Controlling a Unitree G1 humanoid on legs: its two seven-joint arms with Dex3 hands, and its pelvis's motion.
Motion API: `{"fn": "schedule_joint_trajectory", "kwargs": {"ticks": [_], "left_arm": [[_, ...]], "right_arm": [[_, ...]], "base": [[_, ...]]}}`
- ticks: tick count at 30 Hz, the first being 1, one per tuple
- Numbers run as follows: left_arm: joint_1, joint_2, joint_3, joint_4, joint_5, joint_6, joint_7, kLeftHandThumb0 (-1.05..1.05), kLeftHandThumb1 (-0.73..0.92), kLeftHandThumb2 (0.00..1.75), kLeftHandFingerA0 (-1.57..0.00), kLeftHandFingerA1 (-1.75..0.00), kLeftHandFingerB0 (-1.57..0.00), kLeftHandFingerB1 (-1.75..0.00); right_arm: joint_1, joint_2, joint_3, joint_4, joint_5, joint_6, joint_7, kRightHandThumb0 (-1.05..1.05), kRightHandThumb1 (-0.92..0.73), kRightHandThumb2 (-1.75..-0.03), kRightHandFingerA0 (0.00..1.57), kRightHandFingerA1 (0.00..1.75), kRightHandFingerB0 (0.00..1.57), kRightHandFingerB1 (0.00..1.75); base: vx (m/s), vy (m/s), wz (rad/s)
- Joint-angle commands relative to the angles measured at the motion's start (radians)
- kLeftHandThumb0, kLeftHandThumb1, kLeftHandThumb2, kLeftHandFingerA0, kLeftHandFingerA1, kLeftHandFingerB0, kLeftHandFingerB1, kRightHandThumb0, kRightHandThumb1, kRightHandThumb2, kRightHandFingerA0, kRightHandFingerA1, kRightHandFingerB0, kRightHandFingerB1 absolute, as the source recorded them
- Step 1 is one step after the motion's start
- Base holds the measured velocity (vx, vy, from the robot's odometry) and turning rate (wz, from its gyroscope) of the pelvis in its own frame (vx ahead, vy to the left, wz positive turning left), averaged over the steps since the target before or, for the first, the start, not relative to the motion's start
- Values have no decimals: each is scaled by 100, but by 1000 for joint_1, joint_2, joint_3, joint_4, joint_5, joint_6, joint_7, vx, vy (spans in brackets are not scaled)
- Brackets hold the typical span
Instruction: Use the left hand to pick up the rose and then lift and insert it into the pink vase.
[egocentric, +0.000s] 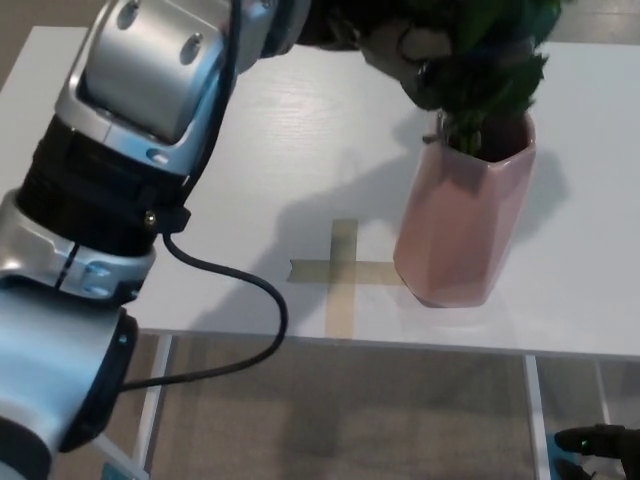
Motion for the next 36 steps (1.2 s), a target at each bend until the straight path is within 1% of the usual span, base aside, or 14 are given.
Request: {"fn": "schedule_joint_trajectory", "kwargs": {"ticks": [1, 9, 11, 20, 25, 26, 27, 28, 30, 31, 32, 33, 34, 36], "left_arm": [[-50, 47, -116, 33, 77, -49, -160, -91, 44, 63, 0, 0, 0, 0], [-43, 41, -118, 70, 66, -41, -205, -91, 43, 63, 0, 0, 0, 0], [-3, 27, -98, 68, 60, -61, -190, -89, 43, 61, 0, 0, 0, 0], [-22, 16, -107, 65, 109, -82, -202, -88, 43, 62, 0, 0, 0, 0], [-67, 45, -163, 61, 164, -80, -239, -91, 44, 62, 0, 0, 0, 0], [-103, 81, -222, 60, 229, -133, -269, -67, 41, 82, -4, -17, 0, 0], [-119, 104, -269, 45, 283, -167, -271, -71, 38, 56, -20, -32, 0, 0], [-125, 113, -288, 38, 303, -179, -271, -71, 38, 56, -20, -32, 0, 0], [-136, 137, -348, 15, 372, -215, -256, -57, 37, 52, -29, -34, 0, 0], [-138, 146, -368, 6, 396, -223, -251, -52, 32, 68, -20, -43, 0, 0], [-140, 153, -383, -3, 412, -225, -249, -52, 32, 68, -20, -43, 0, 0], [-144, 163, -403, -11, 436, -224, -248, -50, 29, 63, -14, -36, 0, 0], [-160, 171, -441, -26, 477, -188, -248, -53, 38, 71, 0, -13, 0, 0], [-177, 173, -481, -36, 516, -134, -250, -54, 38, 72, 0, -6, 0, 0]], "right_arm": [[-1, -7, -1, 6, 3, 8, 10, -37, -66, -60, 61, 42, 55, 39], [-2, -8, -2, 8, 3, 7, 9, -37, -66, -60, 61, 42, 56, 39], [-3, -9, 3, 9, -1, 5, 13, -37, -66, -60, 62, 42, 56, 39], [-4, -9, 4, 10, -1, 8, 14, -37, -66, -60, 62, 42, 56, 39], [-5, -7, 4, 6, 0, 12, 13, -37, -66, -60, 62, 42, 56, 39], [-12, -8, 7, 6, -3, 14, 14, -37, -66, -60, 62, 42, 56, 39], [-12, -8, 9, 4, -4, 15, 12, -37, -66, -60, 62, 42, 56, 39], [-12, -8, 10, 3, -4, 15, 12, -37, -66, -60, 62, 42, 56, 39], [-13, -10, 12, 4, -5, 13, 12, -37, -66, -60, 61, 42, 56, 39], [-13, -9, 13, 4, -5, 13, 12, -37, -66, -60, 61, 42, 56, 39], [-12, -8, 15, 4, -6, 12, 12, -37, -66, -60, 61, 42, 56, 39], [-12, -8, 13, 5, -5, 13, 12, -37, -66, -60, 61, 42, 55, 39], [-13, -8, 13, 6, -4, 13, 12, -37, -66, -60, 60, 41, 55, 39], [-11, -9, 13, 5, -3, 13, 15, -37, -66, -59, 60, 41, 55, 39]], "base": [[0, 0, 0], [0, 0, 0], [0, 0, 0], [0, 0, 0], [0, 0, 0], [0, 0, 0], [0, 0, 0], [0, 0, 0], [0, 0, 0], [0, 0, 0], [0, 0, 0], [0, 0, 0], [0, 0, 0], [0, 0, 0]]}}
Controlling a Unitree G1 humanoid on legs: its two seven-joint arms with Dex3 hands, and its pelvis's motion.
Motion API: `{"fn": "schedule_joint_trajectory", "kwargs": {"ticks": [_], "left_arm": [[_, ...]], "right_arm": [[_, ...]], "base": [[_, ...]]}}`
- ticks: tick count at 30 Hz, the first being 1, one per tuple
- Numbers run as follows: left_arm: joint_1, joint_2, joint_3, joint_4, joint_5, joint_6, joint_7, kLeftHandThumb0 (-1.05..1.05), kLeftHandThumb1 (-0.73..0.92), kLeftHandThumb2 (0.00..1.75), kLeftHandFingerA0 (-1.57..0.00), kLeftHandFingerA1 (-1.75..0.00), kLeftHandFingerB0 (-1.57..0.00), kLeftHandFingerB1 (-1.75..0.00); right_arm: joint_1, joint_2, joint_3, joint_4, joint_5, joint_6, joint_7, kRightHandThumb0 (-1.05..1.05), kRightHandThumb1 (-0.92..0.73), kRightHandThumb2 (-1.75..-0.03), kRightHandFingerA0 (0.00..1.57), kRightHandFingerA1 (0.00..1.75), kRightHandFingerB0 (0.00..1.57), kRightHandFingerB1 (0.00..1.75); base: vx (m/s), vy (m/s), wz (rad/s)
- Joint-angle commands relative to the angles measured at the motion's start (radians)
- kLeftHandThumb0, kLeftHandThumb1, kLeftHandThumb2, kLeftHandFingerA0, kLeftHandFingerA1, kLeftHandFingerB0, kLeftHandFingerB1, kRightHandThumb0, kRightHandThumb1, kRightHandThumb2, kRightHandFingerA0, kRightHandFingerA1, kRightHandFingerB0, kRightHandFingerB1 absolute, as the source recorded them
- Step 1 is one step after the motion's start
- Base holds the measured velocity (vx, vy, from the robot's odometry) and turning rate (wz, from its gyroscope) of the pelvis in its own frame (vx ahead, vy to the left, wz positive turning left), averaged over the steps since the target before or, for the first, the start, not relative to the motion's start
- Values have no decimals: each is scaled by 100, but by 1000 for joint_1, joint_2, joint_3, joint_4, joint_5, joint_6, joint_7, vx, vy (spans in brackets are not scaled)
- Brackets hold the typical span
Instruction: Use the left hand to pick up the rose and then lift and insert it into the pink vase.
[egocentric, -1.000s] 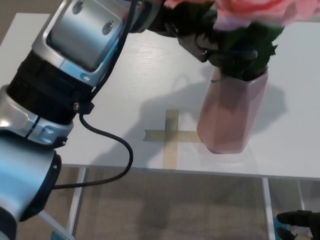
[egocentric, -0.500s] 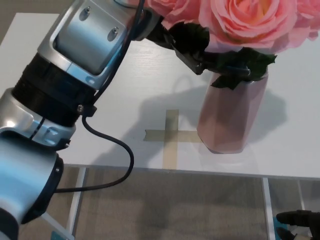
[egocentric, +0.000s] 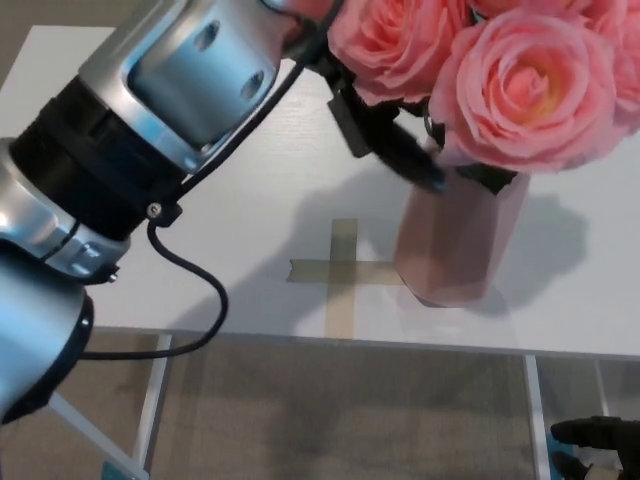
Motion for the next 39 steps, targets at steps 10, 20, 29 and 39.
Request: {"fn": "schedule_joint_trajectory", "kwargs": {"ticks": [10, 20, 29, 39], "left_arm": [[-60, 69, -175, -81, 316, 51, -20, -66, 35, 53, 0, -5, 0, 0], [-32, 83, -106, -49, 329, -25, -60, -82, 34, 60, 0, -10, 0, -1], [39, 103, -12, -36, 346, -50, -51, -88, 37, 63, 0, -11, 0, -2], [131, 109, 84, -6, 332, -31, -62, -72, 27, 70, 0, -6, 0, -2]], "right_arm": [[-6, -6, 2, 5, -1, 22, 9, -37, -66, -59, 60, 41, 55, 39], [-13, -6, 3, 4, -1, 29, 9, -37, -66, -59, 60, 41, 54, 39], [-8, -6, 8, 5, -3, 23, 11, -36, -66, -59, 58, 41, 53, 38], [-7, -3, 9, 7, -5, 27, 7, -37, -66, -59, 60, 41, 54, 39]], "base": [[0, 0, 0], [0, 0, 0], [0, 0, 0], [0, 0, 0]]}}
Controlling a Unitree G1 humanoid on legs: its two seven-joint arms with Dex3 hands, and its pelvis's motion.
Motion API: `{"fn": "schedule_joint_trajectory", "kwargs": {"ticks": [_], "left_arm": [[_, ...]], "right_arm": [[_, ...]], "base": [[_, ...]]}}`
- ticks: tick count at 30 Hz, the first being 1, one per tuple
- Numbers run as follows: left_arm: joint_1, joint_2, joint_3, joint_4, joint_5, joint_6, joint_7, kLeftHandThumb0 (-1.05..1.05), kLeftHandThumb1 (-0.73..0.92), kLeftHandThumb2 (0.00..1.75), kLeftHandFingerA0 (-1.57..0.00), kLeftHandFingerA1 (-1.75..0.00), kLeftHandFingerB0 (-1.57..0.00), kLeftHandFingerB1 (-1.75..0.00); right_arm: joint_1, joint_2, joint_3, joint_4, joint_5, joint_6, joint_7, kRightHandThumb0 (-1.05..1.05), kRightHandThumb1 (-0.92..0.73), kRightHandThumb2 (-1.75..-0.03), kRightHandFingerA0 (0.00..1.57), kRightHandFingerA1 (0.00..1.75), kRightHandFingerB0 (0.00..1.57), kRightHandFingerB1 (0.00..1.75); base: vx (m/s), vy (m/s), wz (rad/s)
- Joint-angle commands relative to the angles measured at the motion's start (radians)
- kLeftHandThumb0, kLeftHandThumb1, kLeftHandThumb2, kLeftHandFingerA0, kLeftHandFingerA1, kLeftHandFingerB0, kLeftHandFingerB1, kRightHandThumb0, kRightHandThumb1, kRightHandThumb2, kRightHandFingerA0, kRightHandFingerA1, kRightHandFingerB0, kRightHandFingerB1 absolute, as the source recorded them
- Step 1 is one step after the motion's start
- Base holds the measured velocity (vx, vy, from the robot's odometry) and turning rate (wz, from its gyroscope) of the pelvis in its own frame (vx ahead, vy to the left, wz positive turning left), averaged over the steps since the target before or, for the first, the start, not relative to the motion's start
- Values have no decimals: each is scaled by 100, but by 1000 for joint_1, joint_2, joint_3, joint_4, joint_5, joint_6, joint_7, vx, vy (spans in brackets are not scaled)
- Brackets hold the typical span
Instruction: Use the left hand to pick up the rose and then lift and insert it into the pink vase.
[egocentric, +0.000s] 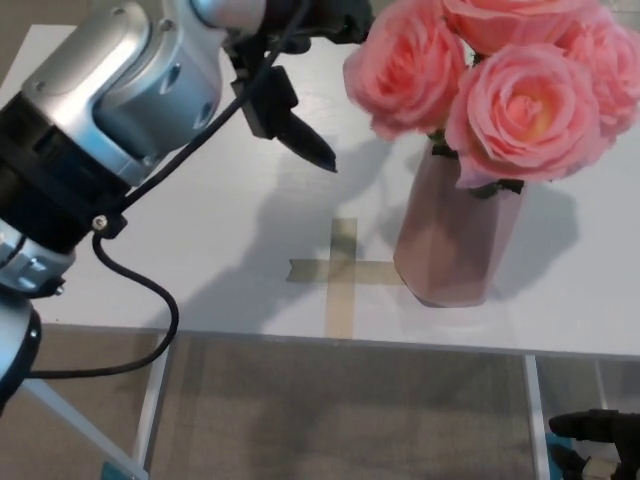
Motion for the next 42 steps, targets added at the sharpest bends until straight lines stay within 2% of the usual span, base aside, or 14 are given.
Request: {"fn": "schedule_joint_trajectory", "kwargs": {"ticks": [1, 5, 19, 20, 22, 23, 26, 27, 28, 31, 33, 38, 39, 42], "left_arm": [[48, 10, 37, 6, 17, -3, -19, -72, 27, 70, 0, -6, 0, -2], [73, 32, 41, 11, 33, -23, -26, -82, 37, 61, 0, -13, 0, -6], [360, 155, 275, -183, -39, -102, 10, -64, 38, 80, 0, -5, 0, -2], [428, 167, 330, -231, -61, -131, 37, -64, 37, 79, 0, -8, 0, -5], [533, 166, 425, -286, -104, -198, 77, -62, 34, 79, 0, -14, 0, -10], [682, 139, 555, -352, -166, -289, 137, -59, 33, 79, 0, -25, 0, -17], [860, 87, 701, -457, -229, -350, 160, -59, 35, 79, -2, -38, -1, -21], [927, 70, 744, -493, -246, -387, 163, -69, 44, 54, -14, -29, -4, -23], [999, 50, 789, -539, -264, -407, 159, -66, 39, 73, -11, -38, -6, -25], [1036, 36, 814, -564, -270, -419, 155, -66, 39, 73, -11, -38, -6, -25], [1267, -19, 974, -722, -347, -440, 98, -59, 38, 65, -17, -37, -9, -32], [1414, -75, 1128, -784, -466, -430, 21, -50, 41, 53, -23, -33, -17, -27], [1489, -106, 1193, -796, -524, -443, -13, -26, 21, 81, -8, -50, -6, -49], [1610, -151, 1293, -817, -618, -465, -64, -26, 21, 81, -8, -50, -6, -49]], "right_arm": [[12, -3, 4, 7, -4, 12, 4, -37, -66, -59, 60, 41, 54, 39], [10, -1, 3, 4, -3, 13, 5, -36, -66, -59, 61, 42, 54, 39], [28, -1, 5, 7, -4, 8, -4, -38, -66, -60, 63, 42, 55, 39], [32, -1, 2, 7, -2, 7, -6, -36, -53, -91, 57, 61, 45, 54], [36, 1, 1, 8, -2, 7, -12, -36, -53, -91, 57, 61, 45, 54], [39, 4, -1, 10, -2, 3, -21, -38, -66, -60, 64, 42, 56, 39], [49, 6, -6, 10, 3, -3, -25, -37, -66, -59, 64, 42, 55, 39], [53, 5, -10, 10, 6, -5, -26, -36, -65, -59, 63, 42, 55, 39], [59, 4, -11, 9, 7, -9, -29, -35, -66, -59, 62, 42, 55, 39], [61, 4, -12, 9, 6, -10, -30, -35, -66, -59, 62, 42, 55, 39], [80, 3, -21, 6, 12, -25, -43, -35, -66, -59, 61, 42, 54, 39], [89, 8, -30, 10, 18, -28, -56, -35, -66, -59, 61, 42, 54, 39], [95, 10, -34, 12, 20, -29, -61, -35, -66, -59, 61, 42, 55, 39], [103, 14, -41, 14, 23, -30, -69, -35, -66, -59, 61, 42, 55, 39]], "base": [[0, 0, 0], [0, 0, 0], [0, 0, 0], [0, 0, 0], [0, 0, 0], [0, 0, 0], [0, 0, 0], [0, 0, 0], [0, 0, 0], [0, 0, 0], [0, 0, 0], [0, 0, 0], [0, 0, 0], [0, 0, 0]]}}
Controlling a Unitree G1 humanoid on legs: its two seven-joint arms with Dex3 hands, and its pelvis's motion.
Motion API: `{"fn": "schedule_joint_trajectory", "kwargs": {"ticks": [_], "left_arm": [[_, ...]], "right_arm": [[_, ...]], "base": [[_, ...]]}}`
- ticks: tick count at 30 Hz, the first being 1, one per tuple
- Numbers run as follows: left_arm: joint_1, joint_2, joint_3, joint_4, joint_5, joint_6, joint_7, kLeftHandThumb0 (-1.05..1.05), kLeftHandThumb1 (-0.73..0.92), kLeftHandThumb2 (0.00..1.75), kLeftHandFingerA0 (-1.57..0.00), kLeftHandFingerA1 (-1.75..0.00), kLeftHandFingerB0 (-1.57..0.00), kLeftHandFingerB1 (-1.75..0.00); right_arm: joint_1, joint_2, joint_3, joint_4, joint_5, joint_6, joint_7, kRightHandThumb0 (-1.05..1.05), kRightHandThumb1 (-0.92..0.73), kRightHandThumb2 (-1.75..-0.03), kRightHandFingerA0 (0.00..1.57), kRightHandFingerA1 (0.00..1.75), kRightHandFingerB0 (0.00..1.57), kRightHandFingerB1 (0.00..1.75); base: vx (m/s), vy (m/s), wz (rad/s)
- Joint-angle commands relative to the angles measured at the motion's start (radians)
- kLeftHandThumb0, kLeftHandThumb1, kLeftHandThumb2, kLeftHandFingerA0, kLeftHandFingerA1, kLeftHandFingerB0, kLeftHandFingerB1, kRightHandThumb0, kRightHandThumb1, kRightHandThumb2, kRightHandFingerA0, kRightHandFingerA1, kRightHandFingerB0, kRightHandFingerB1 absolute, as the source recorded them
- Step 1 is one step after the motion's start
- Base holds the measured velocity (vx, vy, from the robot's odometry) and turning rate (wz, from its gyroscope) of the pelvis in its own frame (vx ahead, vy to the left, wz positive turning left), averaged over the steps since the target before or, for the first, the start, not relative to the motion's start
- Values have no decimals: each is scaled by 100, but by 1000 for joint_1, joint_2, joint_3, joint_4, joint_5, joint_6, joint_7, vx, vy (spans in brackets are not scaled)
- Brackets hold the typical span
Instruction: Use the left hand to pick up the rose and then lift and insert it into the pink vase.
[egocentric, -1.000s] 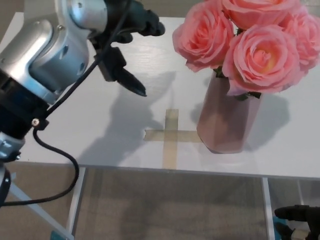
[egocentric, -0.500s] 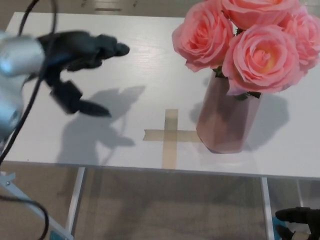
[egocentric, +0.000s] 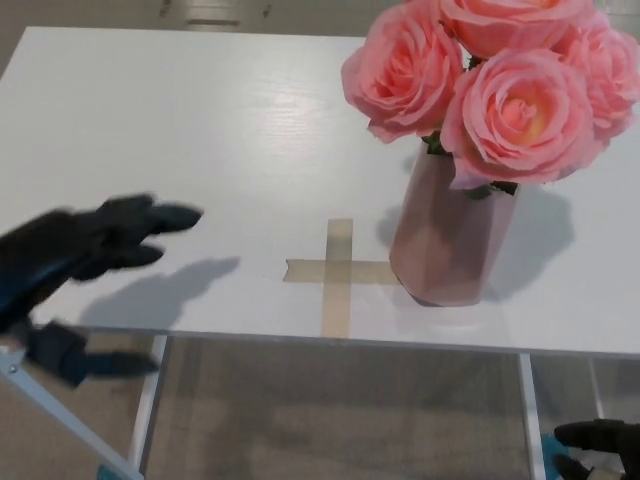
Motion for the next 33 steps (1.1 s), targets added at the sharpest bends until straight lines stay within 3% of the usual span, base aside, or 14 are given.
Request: {"fn": "schedule_joint_trajectory", "kwargs": {"ticks": [1, 6, 12, 17, 18, 20, 22, 26, 27, 29, 30, 33], "left_arm": [[398, -133, 366, -188, -394, -190, -120, -26, 21, 81, -8, -50, -6, -49], [597, -241, 456, -108, -476, -271, -172, -26, 21, 81, -8, -50, -6, -49], [665, -291, 386, 146, -357, -411, -116, -25, 24, 83, -8, -50, -7, -50], [633, -296, 277, 377, -139, -540, 77, -26, 26, 84, -7, -50, -6, -49], [610, -290, 251, 434, -92, -547, 132, -47, 46, 54, -21, -32, -19, -28], [566, -277, 207, 535, -13, -537, 235, -48, 46, 55, -20, -31, -19, -28], [475, -277, 165, 663, 37, -443, 356, -52, 46, 55, -20, -31, -20, -28], [316, -261, 136, 896, 37, -364, 476, -55, 47, 55, -20, -30, -18, -27], [195, -245, 144, 1099, 18, -340, 549, -53, 47, 55, -20, -30, -18, -27], [141, -225, 142, 1210, 15, -342, 599, -52, 48, 54, -22, -31, -18, -27], [117, -216, 141, 1274, 15, -350, 636, -58, 41, 69, -28, -42, -12, -35], [98, -207, 143, 1390, 14, -395, 715, -60, 41, 70, -28, -42, -11, -35]], "right_arm": [[71, 13, -28, 14, 21, -25, -54, -35, -66, -59, 61, 42, 55, 39], [105, 20, -27, 15, 18, -32, -52, -34, -66, -59, 61, 42, 53, 39], [151, 28, -23, 20, 11, -43, -57, -34, -66, -59, 60, 42, 53, 38], [172, 29, -27, 21, 11, -42, -63, -34, -66, -59, 60, 41, 54, 39], [175, 29, -28, 22, 11, -41, -65, -35, -66, -59, 61, 42, 54, 39], [183, 32, -29, 25, 11, -38, -67, -34, -66, -59, 61, 42, 55, 39], [190, 34, -28, 25, 10, -42, -66, -34, -66, -59, 61, 42, 54, 39], [198, 35, -37, 24, 17, -46, -66, -34, -66, -59, 61, 42, 54, 39], [206, 42, -39, 21, 19, -47, -69, -34, -66, -59, 61, 42, 54, 39], [209, 50, -35, 20, 15, -49, -71, -34, -66, -59, 61, 42, 54, 39], [211, 53, -35, 20, 14, -52, -72, -34, -66, -59, 60, 41, 54, 39], [215, 59, -35, 20, 14, -59, -73, -34, -66, -59, 59, 41, 53, 38]], "base": [[0, 0, 0], [0, 0, 0], [0, 0, 0], [0, 0, 0], [0, 0, 0], [0, 0, 0], [0, 0, 0], [0, 0, 0], [0, 0, 0], [0, 0, 0], [0, 0, 0], [0, 0, 0]]}}
